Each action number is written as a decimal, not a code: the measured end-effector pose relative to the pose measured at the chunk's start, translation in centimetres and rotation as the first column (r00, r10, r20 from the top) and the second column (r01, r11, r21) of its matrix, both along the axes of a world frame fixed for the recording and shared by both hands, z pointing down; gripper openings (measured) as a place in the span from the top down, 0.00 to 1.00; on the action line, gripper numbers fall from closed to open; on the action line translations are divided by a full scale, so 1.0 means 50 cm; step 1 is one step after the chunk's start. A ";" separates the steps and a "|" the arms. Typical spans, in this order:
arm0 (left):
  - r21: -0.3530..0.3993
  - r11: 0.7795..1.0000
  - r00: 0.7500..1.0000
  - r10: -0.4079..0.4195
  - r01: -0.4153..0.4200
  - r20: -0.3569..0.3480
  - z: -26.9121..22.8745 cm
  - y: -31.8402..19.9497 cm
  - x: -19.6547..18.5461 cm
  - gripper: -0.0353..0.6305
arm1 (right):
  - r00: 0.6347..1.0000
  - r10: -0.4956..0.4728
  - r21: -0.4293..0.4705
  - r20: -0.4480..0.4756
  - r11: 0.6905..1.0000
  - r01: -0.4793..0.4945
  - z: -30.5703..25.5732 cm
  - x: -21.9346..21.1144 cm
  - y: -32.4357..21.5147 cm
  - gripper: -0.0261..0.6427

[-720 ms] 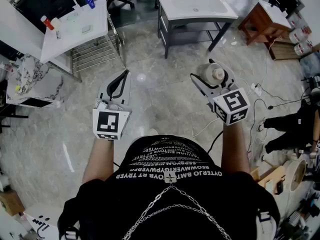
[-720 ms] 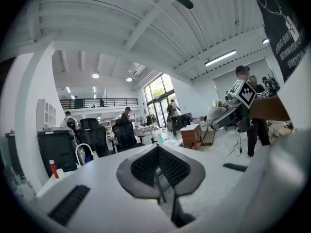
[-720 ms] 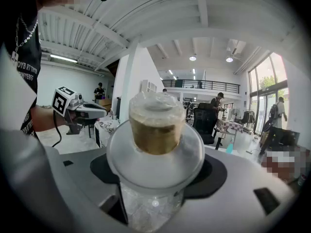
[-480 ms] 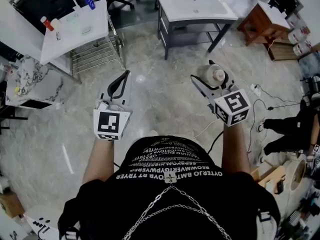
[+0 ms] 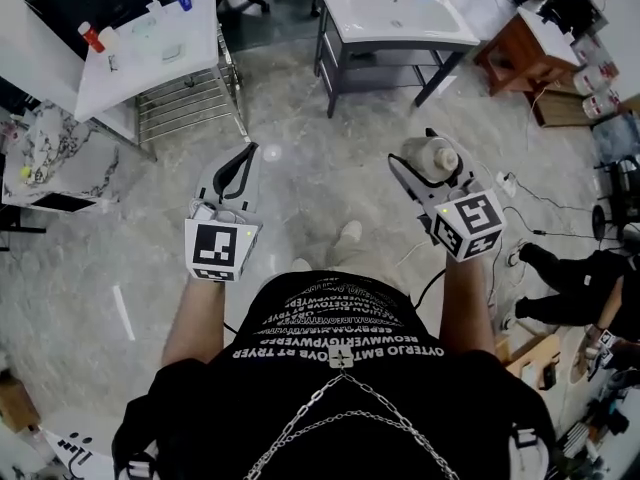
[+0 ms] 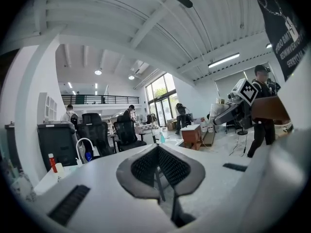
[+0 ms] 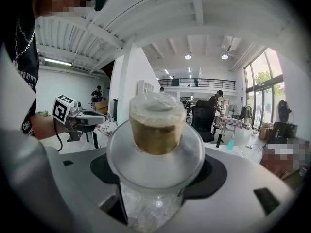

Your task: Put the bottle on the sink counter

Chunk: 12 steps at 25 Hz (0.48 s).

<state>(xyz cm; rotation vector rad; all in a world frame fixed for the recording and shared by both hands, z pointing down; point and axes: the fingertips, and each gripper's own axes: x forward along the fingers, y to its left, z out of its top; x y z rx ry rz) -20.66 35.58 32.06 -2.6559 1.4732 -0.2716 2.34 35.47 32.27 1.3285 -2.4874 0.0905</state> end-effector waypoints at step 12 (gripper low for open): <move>0.021 0.999 0.999 -0.025 0.024 0.027 0.009 -0.169 0.028 0.94 | 1.000 -0.008 0.025 0.000 1.000 0.008 0.019 0.039 -0.179 0.46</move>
